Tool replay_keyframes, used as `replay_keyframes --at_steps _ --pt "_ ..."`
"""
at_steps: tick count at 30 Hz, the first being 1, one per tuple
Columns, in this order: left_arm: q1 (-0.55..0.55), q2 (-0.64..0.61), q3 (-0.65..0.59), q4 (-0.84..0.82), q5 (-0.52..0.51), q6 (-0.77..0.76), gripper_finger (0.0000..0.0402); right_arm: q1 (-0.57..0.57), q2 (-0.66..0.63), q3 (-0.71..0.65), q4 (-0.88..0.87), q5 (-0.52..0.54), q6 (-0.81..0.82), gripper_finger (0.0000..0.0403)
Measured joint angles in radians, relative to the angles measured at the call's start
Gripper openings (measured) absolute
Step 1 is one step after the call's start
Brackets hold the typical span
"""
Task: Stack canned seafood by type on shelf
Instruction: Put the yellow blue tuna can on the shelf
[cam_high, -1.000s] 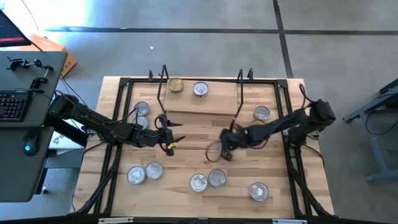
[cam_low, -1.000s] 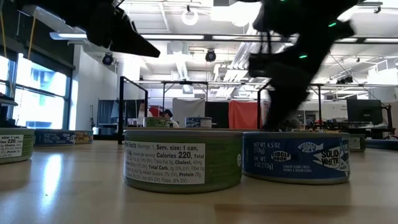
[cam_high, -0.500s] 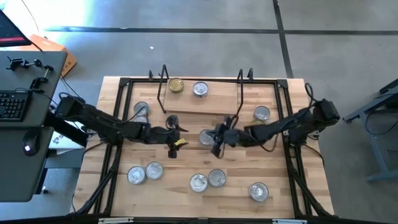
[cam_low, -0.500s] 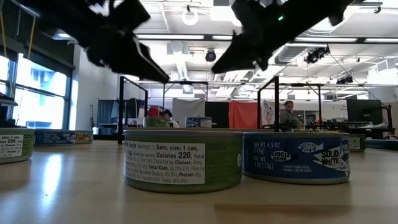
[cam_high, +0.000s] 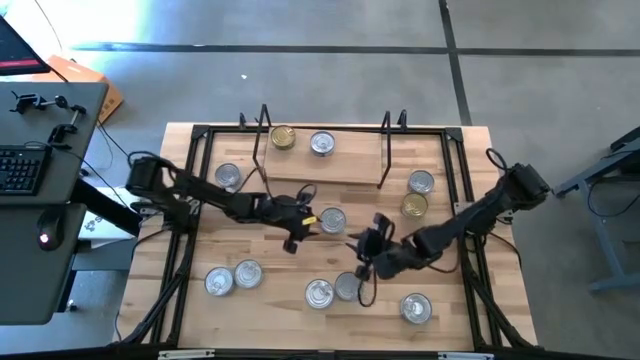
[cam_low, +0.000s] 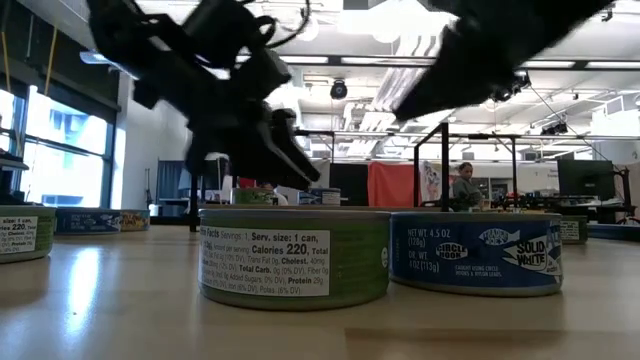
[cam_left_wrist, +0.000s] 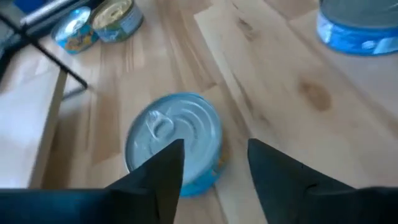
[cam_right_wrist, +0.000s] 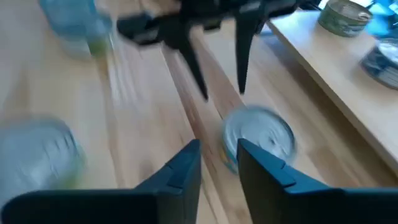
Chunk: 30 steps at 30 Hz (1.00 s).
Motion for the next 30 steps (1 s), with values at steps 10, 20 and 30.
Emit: replay_keyframes --at_steps 10,20,30 --pt "0.014 0.133 0.096 0.001 0.023 0.158 0.0101 0.090 0.003 0.000 -0.159 0.059 0.183 0.0122" --pt "0.023 0.106 0.101 -0.065 0.059 0.159 0.0102 0.091 0.003 0.000 -0.169 0.050 0.185 0.0122" --pt "0.057 0.108 0.100 -0.118 0.106 0.362 0.0135 0.052 0.003 0.000 -0.174 0.049 0.160 0.0122"
